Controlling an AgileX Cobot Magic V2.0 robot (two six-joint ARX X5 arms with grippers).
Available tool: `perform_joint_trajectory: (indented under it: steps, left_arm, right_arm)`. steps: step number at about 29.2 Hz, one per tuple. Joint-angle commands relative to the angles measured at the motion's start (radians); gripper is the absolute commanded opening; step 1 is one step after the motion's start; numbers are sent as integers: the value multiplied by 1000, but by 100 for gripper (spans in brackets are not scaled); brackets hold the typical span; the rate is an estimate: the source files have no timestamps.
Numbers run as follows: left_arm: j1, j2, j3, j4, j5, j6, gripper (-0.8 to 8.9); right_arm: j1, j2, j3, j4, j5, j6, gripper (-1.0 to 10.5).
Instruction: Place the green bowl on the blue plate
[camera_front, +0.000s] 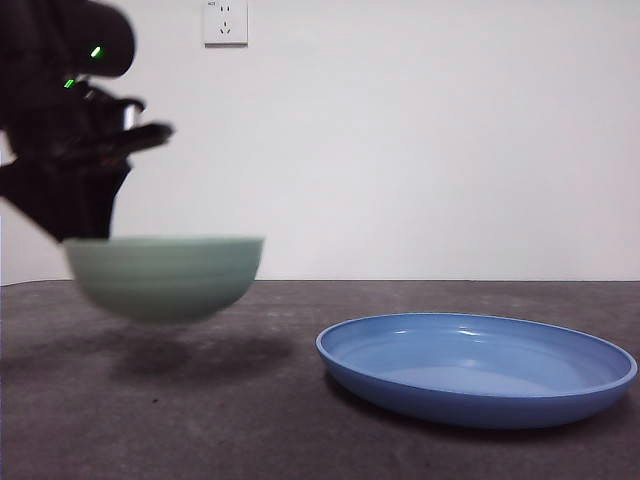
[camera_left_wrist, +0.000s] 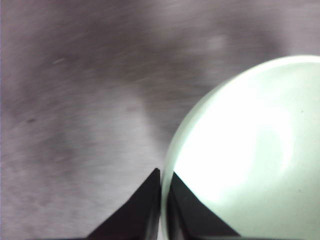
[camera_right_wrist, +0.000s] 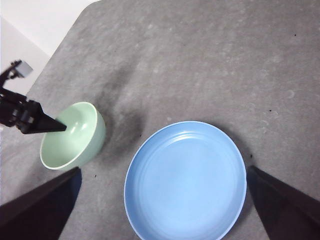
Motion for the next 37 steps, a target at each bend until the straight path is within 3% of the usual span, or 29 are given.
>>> perform_joint_trajectory:
  steps: [1,18,27,37]
  left_arm:
    - [-37,25,92,-26,1,-18,10]
    - [-304,341,500,-146,-4,-45,9]
    - [-406,505,559,-59,-4,-65,9]
    - [-450,520,559,-19,-4,-96,9]
  right_arm:
    - [2,6,19,6,-2,-10,599]
    - [2,6,19,6,-1,-11,598]
    - [2,6,19,6,0,-11,598]
    - [2,6,19,9,3,-23,599]
